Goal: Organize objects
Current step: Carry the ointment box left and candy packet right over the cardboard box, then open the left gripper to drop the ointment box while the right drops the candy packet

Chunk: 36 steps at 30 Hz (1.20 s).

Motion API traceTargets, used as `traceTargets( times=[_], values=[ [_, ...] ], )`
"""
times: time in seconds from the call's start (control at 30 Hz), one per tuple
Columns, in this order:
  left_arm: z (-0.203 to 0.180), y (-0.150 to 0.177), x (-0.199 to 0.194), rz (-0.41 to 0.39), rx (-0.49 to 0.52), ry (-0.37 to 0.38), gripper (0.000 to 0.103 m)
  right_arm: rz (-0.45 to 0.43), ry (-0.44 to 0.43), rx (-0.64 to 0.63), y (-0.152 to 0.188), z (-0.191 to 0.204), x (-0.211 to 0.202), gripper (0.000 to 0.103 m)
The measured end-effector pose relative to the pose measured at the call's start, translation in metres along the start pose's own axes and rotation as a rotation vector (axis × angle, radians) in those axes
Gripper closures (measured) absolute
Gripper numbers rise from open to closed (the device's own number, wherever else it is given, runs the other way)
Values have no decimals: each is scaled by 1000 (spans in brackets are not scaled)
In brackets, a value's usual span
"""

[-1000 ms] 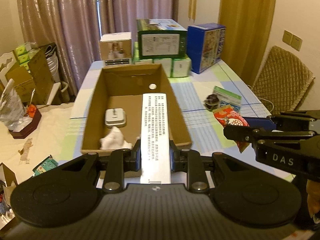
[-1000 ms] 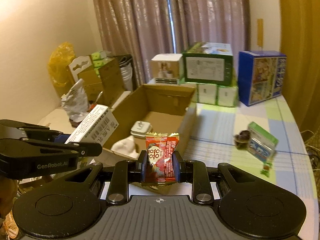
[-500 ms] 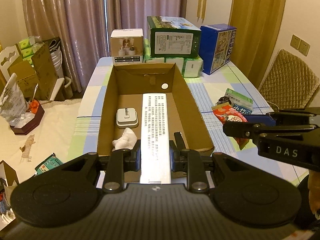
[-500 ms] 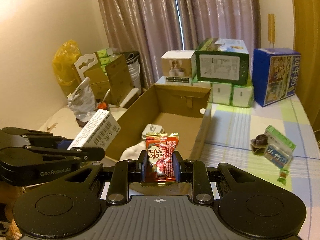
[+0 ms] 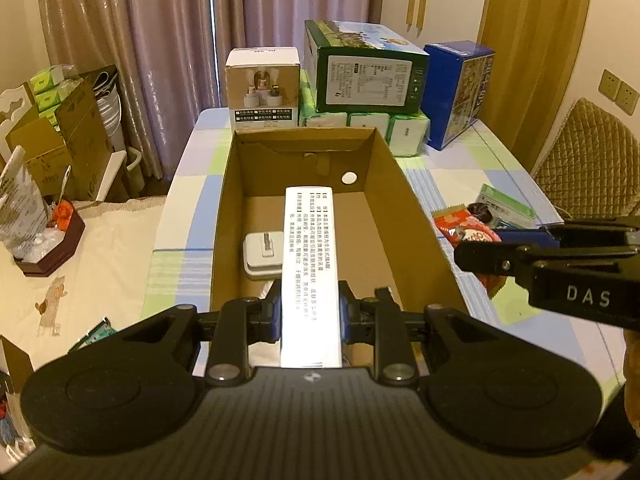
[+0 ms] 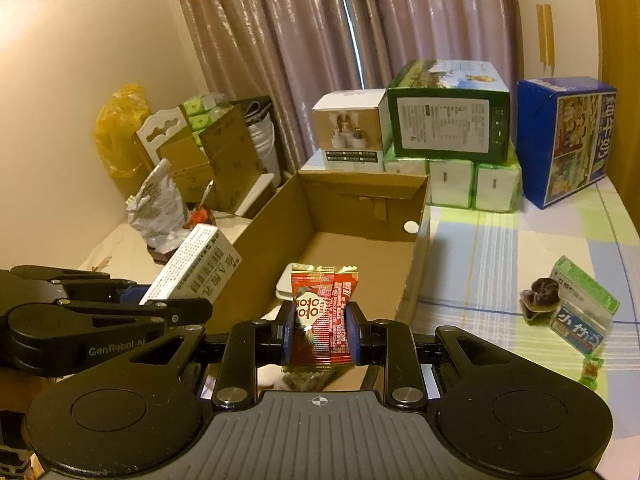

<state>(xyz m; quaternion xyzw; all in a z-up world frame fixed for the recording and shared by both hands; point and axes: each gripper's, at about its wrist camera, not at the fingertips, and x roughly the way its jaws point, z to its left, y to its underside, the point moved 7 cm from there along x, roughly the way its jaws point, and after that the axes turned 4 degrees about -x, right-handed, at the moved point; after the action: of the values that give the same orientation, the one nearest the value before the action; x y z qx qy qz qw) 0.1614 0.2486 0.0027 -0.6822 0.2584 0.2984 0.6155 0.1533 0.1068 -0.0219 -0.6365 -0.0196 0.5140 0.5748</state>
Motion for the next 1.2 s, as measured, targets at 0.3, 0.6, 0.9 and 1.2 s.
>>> traceTargets(
  times=[0.3, 0.6, 0.9, 1.2],
  values=[
    [5, -12, 41, 29, 8, 14, 82, 21, 2, 38, -6, -13, 35, 80],
    [9, -15, 73, 33, 4, 14, 65, 44, 16, 69, 0, -29, 56, 80],
    [21, -7, 69, 25, -30, 3, 65, 59, 14, 79, 6, -33, 62, 80],
    [29, -3, 58, 11, -71, -6, 65, 20, -35, 114, -2, -30, 62, 68]
  ],
)
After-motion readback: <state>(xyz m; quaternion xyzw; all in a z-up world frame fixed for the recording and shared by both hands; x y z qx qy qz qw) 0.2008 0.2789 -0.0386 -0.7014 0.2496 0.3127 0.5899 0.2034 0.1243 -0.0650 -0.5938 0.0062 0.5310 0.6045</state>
